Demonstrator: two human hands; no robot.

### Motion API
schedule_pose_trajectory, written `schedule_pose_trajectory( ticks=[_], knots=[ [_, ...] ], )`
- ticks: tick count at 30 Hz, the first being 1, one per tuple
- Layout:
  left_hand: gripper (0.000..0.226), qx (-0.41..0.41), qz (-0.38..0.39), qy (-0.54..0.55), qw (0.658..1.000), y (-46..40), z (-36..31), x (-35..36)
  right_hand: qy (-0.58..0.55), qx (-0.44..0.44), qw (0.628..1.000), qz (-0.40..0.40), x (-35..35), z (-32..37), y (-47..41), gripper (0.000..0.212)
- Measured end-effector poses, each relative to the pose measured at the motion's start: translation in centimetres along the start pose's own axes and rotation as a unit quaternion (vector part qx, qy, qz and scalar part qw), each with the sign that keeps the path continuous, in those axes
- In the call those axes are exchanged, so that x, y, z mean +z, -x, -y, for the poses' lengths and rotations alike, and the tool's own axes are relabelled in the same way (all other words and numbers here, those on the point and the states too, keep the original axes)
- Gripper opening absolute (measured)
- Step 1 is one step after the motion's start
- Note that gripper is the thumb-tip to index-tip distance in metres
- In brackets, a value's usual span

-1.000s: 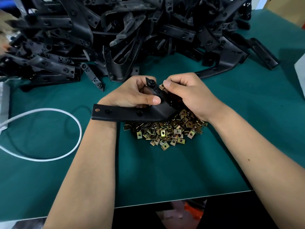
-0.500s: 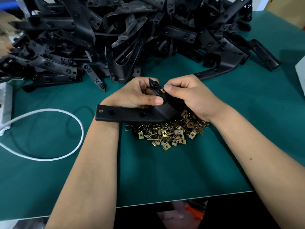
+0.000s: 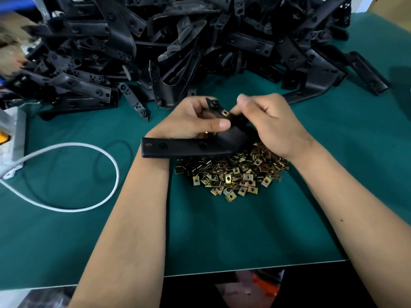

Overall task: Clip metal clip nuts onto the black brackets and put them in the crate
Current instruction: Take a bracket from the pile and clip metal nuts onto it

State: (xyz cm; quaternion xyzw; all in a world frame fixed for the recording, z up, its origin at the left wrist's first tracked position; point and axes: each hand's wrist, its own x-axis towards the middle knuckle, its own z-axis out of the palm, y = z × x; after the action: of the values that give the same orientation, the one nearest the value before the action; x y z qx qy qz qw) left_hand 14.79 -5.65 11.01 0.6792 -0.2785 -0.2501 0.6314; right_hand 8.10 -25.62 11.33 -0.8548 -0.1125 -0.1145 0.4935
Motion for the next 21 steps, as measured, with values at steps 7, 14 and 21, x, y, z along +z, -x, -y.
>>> schedule_pose_trajectory(
  ticks=[7, 14, 21],
  knots=[
    [0.010, 0.053, -0.248, 0.131, 0.958, 0.0, 0.8, -1.6, 0.156, 0.075, 0.982, -0.073, -1.4, -2.7, -0.8, 0.024],
    [0.016, 0.032, -0.282, 0.326, 0.902, 0.2, 0.6, -1.5, 0.260, 0.033, 0.963, 0.057, -0.6, -2.7, -0.8, 0.024],
    [0.030, -0.011, -0.281, 0.271, 0.920, -0.3, 0.4, -1.0, 0.216, 0.028, 0.974, 0.055, -0.5, -2.1, -0.8, 0.005]
  ],
)
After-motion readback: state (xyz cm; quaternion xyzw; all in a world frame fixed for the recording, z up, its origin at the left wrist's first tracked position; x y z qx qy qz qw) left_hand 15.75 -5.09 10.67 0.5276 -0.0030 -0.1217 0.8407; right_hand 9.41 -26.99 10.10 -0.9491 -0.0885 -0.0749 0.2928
